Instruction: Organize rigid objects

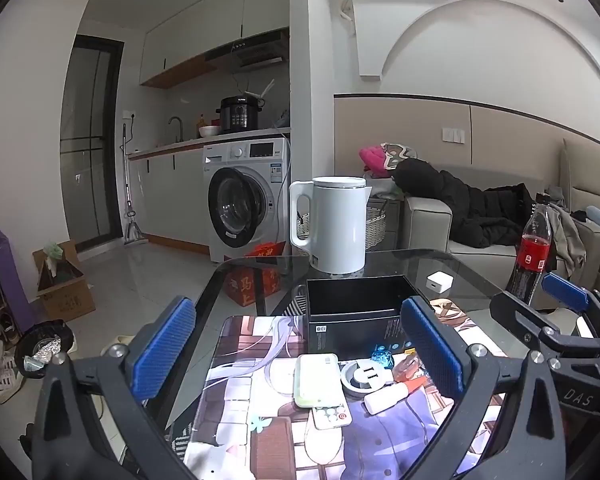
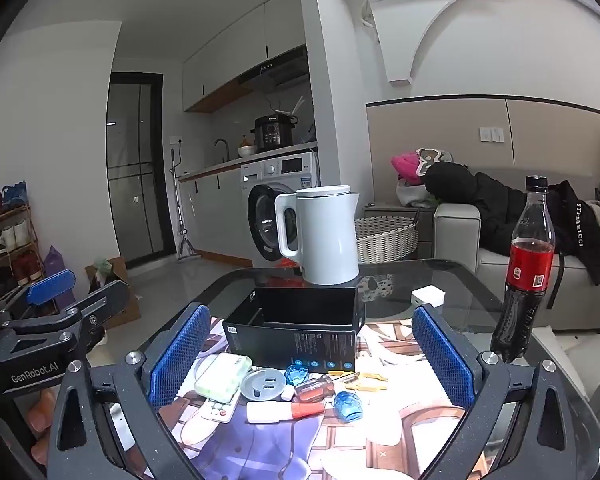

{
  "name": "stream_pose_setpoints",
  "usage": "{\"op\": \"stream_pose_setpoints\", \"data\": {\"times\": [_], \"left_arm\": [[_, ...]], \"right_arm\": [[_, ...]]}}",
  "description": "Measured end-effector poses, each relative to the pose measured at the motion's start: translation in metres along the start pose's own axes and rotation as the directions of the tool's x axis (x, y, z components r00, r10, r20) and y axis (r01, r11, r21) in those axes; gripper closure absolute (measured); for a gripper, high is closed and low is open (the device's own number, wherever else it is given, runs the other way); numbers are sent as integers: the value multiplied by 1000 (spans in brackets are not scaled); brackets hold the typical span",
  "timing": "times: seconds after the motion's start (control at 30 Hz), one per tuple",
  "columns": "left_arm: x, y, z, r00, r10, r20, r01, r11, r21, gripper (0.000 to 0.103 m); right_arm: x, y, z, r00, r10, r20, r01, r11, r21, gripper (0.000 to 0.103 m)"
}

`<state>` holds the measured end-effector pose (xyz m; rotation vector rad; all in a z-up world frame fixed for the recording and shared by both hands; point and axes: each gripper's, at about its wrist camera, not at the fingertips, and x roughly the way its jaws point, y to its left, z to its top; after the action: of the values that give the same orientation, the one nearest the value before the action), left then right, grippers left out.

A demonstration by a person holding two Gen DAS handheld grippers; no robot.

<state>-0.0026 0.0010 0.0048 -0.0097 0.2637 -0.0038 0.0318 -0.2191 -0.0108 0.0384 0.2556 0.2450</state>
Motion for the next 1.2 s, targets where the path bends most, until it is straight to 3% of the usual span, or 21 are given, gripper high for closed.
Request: {"op": "stream_pose_setpoints", "data": {"times": [1.2], "left_arm": [[-2, -3, 4, 1000, -7, 5, 7, 1000, -4, 0]], "right_arm": [[-2, 3, 2, 1000, 3, 0, -3, 1000, -1, 0]]}}
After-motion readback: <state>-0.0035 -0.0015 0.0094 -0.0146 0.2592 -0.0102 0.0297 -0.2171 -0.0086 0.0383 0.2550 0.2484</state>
